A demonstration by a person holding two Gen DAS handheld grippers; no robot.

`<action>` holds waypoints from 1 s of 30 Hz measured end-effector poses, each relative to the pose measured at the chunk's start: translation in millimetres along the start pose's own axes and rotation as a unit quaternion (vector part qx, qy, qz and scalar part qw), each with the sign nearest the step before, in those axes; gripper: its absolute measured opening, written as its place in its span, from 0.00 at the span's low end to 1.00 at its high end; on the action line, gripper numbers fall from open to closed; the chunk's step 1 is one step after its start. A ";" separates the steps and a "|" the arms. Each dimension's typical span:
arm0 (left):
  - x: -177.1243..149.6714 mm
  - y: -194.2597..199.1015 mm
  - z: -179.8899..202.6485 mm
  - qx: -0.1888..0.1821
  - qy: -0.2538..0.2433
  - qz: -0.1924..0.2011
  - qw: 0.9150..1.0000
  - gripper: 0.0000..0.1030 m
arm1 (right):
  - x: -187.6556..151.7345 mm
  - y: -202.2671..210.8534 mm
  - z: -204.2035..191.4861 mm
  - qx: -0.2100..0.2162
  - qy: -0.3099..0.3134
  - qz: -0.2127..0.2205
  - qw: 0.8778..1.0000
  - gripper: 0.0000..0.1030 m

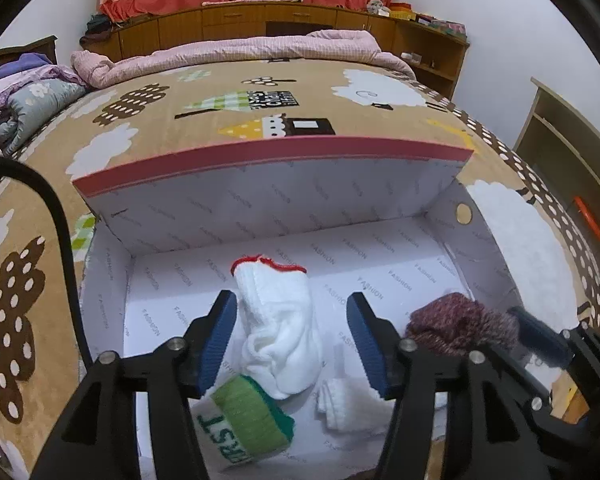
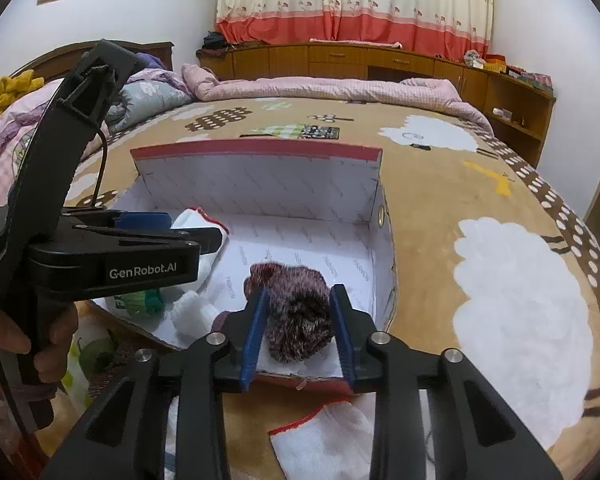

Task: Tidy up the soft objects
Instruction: 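Lower both socks into the box and open both grippers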

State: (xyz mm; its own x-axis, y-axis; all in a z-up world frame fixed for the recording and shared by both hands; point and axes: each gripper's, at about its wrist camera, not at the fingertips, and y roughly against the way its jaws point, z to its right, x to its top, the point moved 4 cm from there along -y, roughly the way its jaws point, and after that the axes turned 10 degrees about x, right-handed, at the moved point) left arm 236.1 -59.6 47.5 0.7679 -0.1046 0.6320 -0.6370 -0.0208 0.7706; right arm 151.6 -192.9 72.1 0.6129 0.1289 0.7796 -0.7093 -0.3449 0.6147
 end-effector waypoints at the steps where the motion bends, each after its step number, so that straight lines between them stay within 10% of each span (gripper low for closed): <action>1: 0.1 1.8 -0.6 -0.001 0.001 0.000 1.000 0.59 | 0.3 1.6 -0.9 -0.001 0.003 0.002 1.000 0.37; 30: -52.1 95.2 -38.3 -0.001 0.022 0.012 1.000 0.59 | -18.8 64.2 -24.6 -0.006 0.011 0.027 1.000 0.46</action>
State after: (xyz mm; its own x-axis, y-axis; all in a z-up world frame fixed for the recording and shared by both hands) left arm 138.0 -18.1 91.1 0.7549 -0.0612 0.6529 -0.6548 -0.0168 0.7556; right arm 86.0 -194.6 99.9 0.5658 0.1306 0.8141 -0.7456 -0.3405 0.5728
